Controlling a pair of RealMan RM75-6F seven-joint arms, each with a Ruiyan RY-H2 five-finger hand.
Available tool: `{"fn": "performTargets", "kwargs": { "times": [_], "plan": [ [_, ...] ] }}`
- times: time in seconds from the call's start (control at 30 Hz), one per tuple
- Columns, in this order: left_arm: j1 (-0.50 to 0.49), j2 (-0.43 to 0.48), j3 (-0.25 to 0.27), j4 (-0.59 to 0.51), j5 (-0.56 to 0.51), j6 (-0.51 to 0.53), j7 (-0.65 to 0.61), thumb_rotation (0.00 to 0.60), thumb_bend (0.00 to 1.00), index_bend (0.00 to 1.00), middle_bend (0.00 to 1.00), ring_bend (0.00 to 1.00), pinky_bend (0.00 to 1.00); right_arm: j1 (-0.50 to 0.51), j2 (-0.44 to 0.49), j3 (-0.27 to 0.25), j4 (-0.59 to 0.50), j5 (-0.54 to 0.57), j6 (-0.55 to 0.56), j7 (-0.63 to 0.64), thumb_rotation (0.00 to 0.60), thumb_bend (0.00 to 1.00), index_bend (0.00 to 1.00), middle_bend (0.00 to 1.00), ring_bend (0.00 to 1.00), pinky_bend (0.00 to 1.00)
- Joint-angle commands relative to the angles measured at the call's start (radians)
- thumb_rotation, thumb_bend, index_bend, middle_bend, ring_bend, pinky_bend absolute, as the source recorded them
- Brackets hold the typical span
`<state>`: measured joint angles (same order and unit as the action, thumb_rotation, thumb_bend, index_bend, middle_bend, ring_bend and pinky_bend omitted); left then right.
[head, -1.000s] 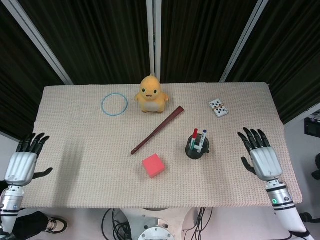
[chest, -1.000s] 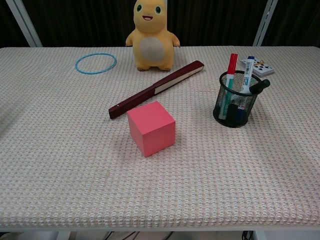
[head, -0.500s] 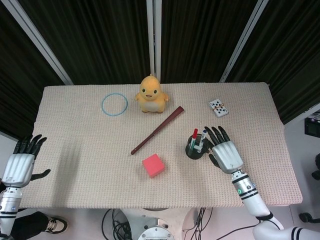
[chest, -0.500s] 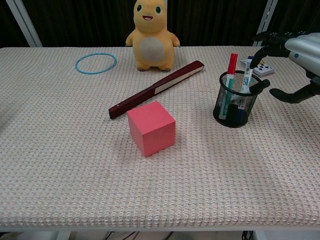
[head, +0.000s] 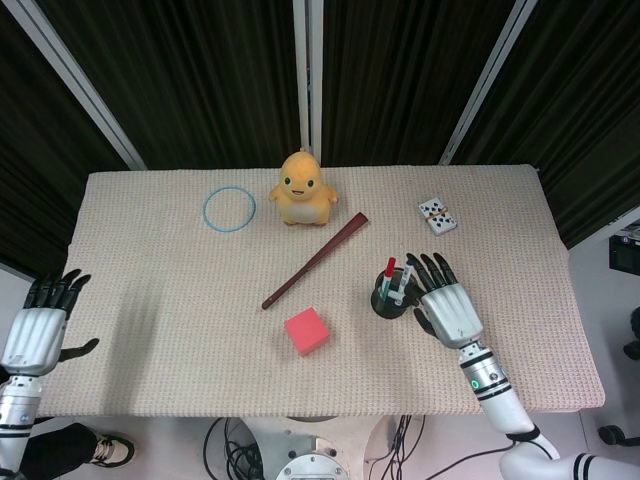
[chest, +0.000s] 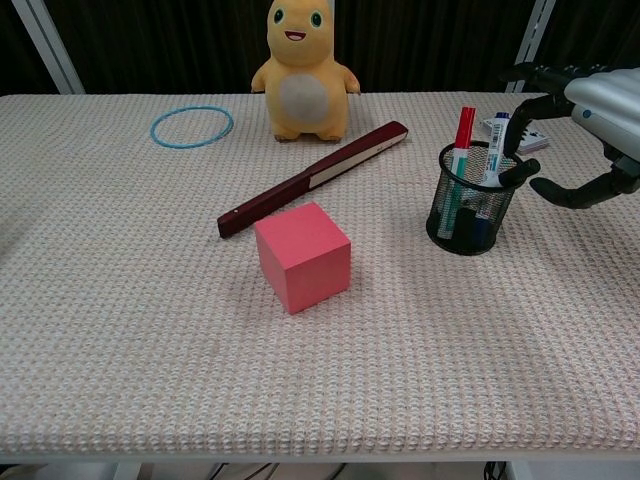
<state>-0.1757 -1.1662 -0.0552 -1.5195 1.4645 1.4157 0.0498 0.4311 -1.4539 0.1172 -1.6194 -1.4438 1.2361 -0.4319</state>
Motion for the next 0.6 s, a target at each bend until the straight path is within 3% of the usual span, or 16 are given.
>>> {"fn": "performTargets", "kwargs": {
  "times": [0.03,0.6],
  "plan": [
    [0.001,0.001,0.000,0.001,-0.001,-0.001,-0.001,0.600,0.06,0.12,0.05,0.00,0.04,0.000,-0.004,-0.002,0.005,0.000,0.002,-0.004,0.600,0.33,0.44,0.02,0.00,0.00],
    [0.004,-0.001,0.001,0.015,-0.006,-0.005,-0.016,0.600,0.06,0.12,0.05,0.00,0.04,0.006,-0.031,0.001,0.024,0.015,0.012,-0.031,0.600,0.33,0.46,0.02,0.00,0.00]
  ]
}}
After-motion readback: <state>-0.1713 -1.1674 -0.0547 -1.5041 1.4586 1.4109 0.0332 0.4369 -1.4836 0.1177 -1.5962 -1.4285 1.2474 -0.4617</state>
